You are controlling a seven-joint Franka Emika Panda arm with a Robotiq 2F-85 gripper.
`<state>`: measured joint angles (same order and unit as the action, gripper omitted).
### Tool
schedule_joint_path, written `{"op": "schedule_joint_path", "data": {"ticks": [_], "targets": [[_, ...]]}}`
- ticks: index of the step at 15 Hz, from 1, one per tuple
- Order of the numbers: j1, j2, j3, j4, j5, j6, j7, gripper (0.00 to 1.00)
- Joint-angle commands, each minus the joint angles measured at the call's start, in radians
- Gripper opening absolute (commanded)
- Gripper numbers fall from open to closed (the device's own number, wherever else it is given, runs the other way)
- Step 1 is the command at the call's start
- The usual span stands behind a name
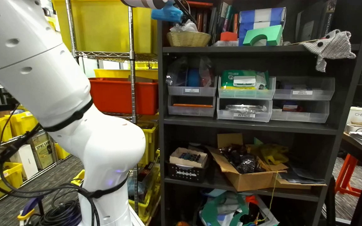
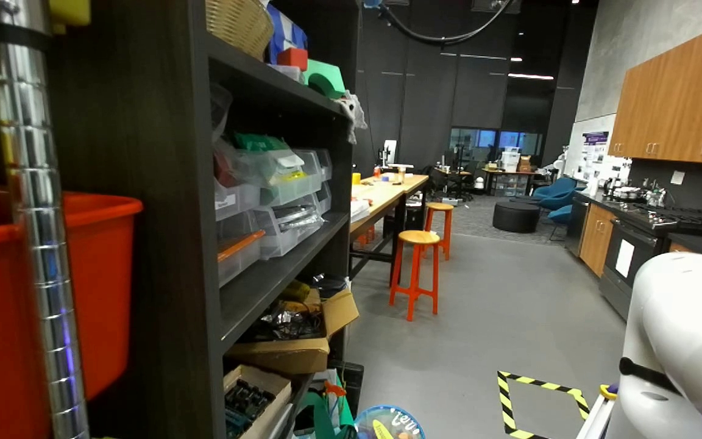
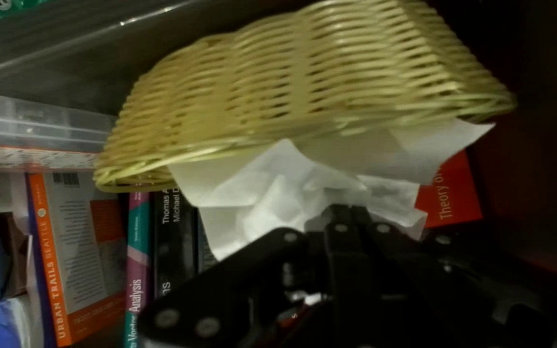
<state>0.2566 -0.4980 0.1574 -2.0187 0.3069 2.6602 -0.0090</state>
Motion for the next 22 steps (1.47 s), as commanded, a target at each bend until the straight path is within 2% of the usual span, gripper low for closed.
{"op": "schedule_joint_path", "data": {"ticks": [1, 11, 12, 13, 15, 22], "targets": [[-0.016, 0.074, 0.006, 0.056, -0.042, 0.031, 0.023, 0.00], [-0.025, 0.143, 0.009, 0.102, -0.060, 0.022, 0.041, 0.00], [-0.024, 0.139, 0.009, 0.099, -0.058, 0.021, 0.044, 0.26], [-0.025, 0.136, 0.009, 0.097, -0.058, 0.024, 0.046, 0.27], [-0.025, 0.129, 0.010, 0.091, -0.059, 0.028, 0.049, 0.37], [-0.027, 0.103, 0.013, 0.078, -0.060, 0.038, 0.057, 0.85]]}}
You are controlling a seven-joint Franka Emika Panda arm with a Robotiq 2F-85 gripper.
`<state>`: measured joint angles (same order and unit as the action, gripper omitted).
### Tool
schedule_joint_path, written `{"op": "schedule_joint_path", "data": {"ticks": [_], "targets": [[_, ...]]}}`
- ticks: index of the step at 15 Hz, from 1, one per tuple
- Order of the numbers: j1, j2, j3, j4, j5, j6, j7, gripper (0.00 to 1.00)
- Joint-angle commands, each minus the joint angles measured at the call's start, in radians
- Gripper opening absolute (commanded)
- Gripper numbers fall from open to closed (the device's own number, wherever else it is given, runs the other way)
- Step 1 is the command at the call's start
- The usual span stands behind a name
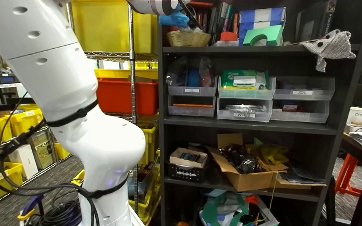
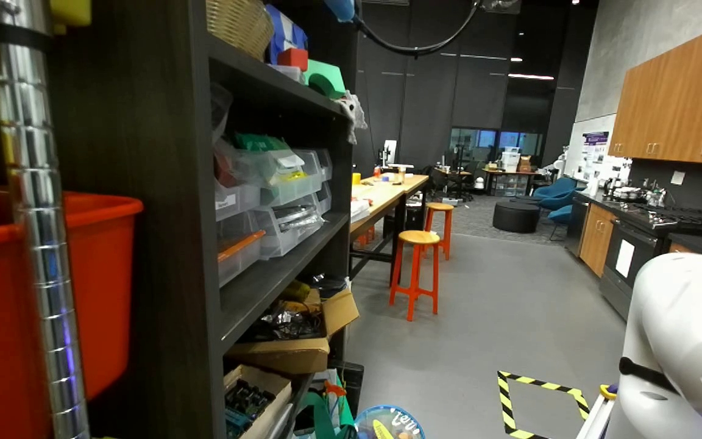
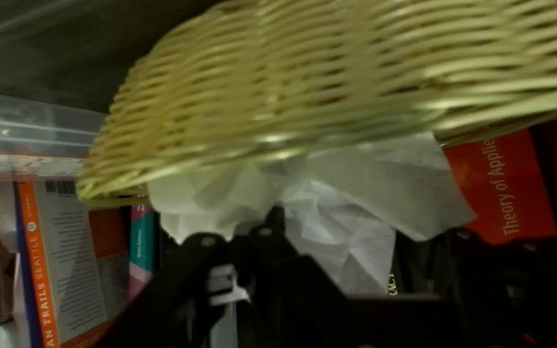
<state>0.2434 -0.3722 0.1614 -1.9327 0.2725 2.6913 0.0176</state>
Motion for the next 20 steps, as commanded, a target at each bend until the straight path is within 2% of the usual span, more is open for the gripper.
{"op": "schedule_joint_path", "data": {"ticks": [1, 2, 3, 15, 20], "targets": [[-0.014, -0.027, 0.009, -0.008, -0.026, 0.001, 0.033, 0.91], [-0.013, -0.030, 0.009, -0.007, -0.024, 0.000, 0.033, 0.98], [-0.013, -0.032, 0.009, -0.007, -0.025, 0.000, 0.035, 1.00], [-0.040, -0.064, 0.045, -0.012, -0.086, -0.010, 0.103, 1.00], [-0.049, -0.102, 0.036, -0.032, -0.079, 0.003, 0.113, 1.00]]}}
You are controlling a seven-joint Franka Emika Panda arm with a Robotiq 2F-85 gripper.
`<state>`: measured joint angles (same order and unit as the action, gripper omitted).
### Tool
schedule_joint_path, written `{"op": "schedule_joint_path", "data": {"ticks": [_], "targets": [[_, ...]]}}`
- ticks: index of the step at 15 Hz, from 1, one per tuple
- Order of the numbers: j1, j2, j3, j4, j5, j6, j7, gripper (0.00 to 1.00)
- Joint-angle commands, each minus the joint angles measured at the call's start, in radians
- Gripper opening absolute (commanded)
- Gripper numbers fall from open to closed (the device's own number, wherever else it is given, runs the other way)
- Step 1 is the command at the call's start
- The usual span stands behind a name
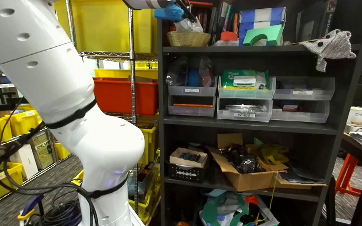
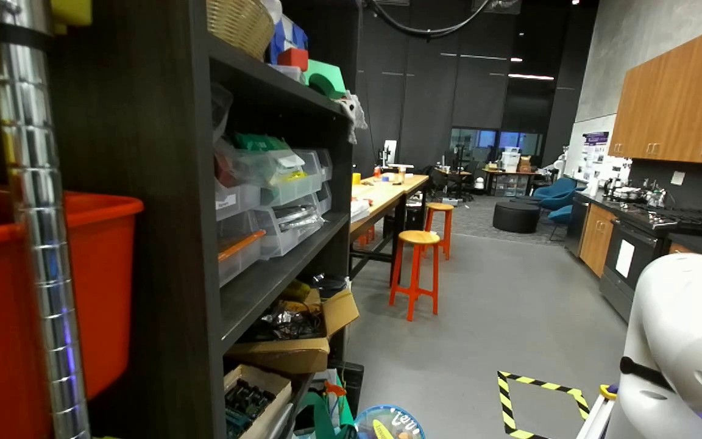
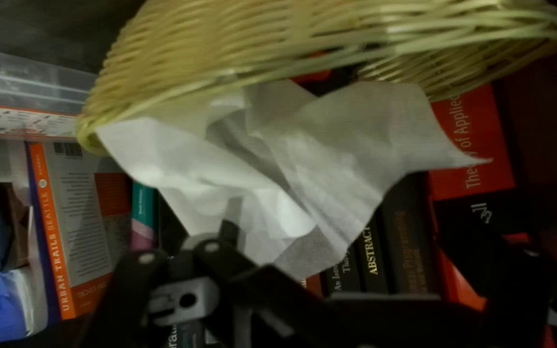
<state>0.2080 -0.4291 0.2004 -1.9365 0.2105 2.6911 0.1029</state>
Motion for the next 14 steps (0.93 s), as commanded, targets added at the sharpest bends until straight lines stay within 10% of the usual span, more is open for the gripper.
{"op": "schedule_joint_path", "data": {"ticks": [1, 14], "targets": [[-0.014, -0.055, -0.006, -0.033, -0.013, 0.005, 0.028, 1.00], [0.028, -0.173, -0.107, -0.113, 0.069, 0.032, -0.011, 1.00]]}}
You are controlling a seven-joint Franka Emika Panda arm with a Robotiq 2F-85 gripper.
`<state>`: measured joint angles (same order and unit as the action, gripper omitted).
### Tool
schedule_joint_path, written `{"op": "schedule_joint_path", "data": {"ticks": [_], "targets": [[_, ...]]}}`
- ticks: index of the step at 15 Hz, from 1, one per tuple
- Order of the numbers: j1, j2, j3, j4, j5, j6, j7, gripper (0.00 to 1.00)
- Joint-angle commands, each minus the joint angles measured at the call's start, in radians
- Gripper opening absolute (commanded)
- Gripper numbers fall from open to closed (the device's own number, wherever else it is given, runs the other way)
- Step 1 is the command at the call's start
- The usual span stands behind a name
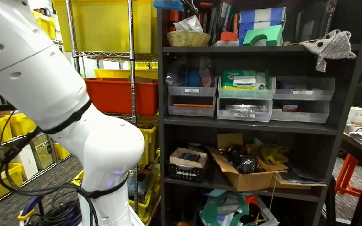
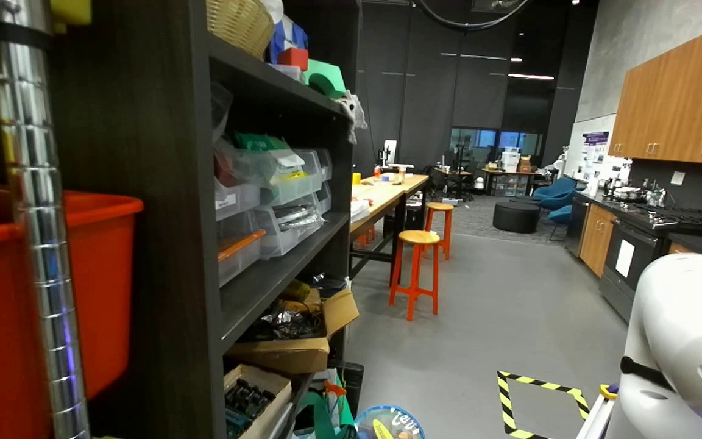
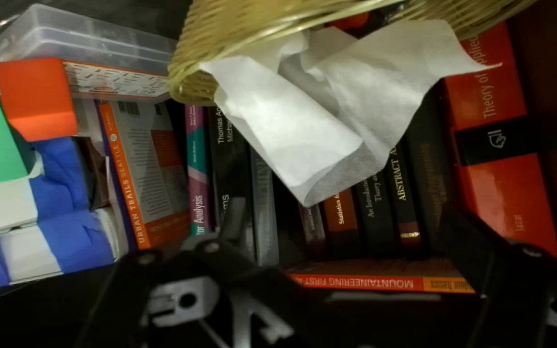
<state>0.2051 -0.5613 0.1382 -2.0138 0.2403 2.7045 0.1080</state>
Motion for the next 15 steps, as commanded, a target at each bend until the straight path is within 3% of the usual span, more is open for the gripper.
{"op": "schedule_joint_path", "data": {"ticks": [1, 9, 15], "targets": [[0.038, -0.048, -0.061, -0.042, 0.055, 0.025, -0.020, 1.00], [0.054, -0.035, -0.192, -0.102, 0.159, 0.163, -0.051, 1.00], [0.137, 0.034, -0.322, -0.137, 0.246, 0.259, -0.087, 1.00]]}}
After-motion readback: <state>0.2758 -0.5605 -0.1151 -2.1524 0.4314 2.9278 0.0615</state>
